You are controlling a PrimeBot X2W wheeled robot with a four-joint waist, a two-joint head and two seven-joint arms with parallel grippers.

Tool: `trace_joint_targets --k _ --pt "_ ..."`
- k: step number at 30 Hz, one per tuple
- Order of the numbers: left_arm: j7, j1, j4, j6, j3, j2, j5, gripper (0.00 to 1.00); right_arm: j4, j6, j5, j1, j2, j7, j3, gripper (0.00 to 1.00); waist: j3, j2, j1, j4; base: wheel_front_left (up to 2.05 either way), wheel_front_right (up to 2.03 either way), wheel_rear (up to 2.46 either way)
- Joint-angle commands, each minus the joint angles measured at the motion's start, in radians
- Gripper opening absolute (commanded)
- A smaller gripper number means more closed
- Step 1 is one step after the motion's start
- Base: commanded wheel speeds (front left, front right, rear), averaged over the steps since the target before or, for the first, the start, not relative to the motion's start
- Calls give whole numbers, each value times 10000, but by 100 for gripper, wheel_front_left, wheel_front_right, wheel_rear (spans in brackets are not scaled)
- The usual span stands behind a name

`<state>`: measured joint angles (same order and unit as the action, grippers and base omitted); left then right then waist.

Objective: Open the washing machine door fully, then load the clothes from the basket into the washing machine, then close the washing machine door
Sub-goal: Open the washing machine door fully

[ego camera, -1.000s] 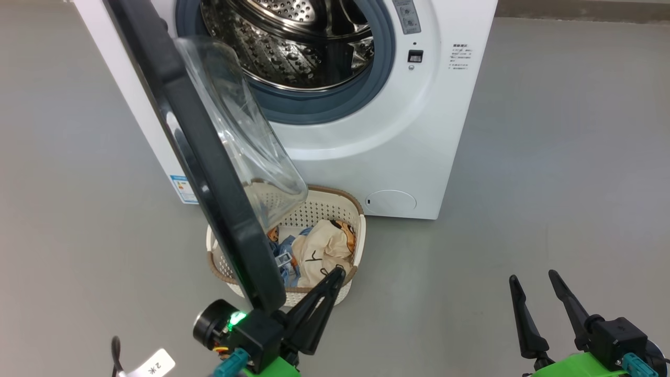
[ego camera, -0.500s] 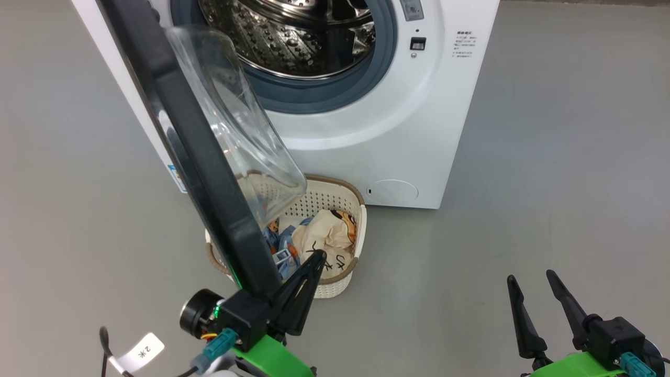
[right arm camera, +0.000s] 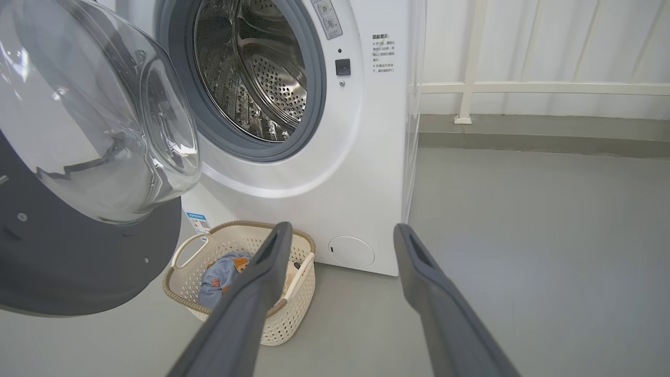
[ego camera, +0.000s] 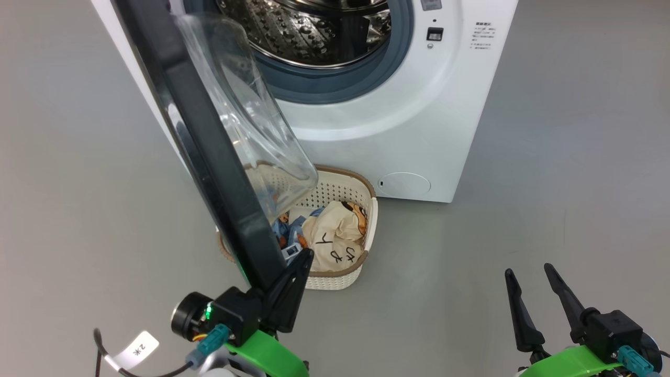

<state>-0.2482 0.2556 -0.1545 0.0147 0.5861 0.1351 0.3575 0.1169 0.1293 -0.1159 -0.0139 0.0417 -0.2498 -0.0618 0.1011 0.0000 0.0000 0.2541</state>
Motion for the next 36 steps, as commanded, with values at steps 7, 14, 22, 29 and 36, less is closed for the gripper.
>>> trace_joint_targets --k 7,14,22,29,36 --pt "-134 336 82 136 -369 -15 199 0 -124 14 22 333 85 -120 295 100 79 0 0 238 0 0 0" --pt "-133 300 26 279 -409 -122 339 0 -39 14 -10 386 85 -120 342 100 84 0 0 363 0 0 0" --pt "-134 418 57 335 -464 -118 371 0 18 14 -20 420 85 -120 410 100 92 0 0 317 0 0 0" --pt "-134 527 93 348 -436 -153 386 0 27 14 -36 464 85 -120 443 100 177 0 0 143 0 0 0" --pt "-135 670 85 348 -508 -123 397 0 22 14 -17 522 85 -120 428 100 287 0 0 50 0 0 0"
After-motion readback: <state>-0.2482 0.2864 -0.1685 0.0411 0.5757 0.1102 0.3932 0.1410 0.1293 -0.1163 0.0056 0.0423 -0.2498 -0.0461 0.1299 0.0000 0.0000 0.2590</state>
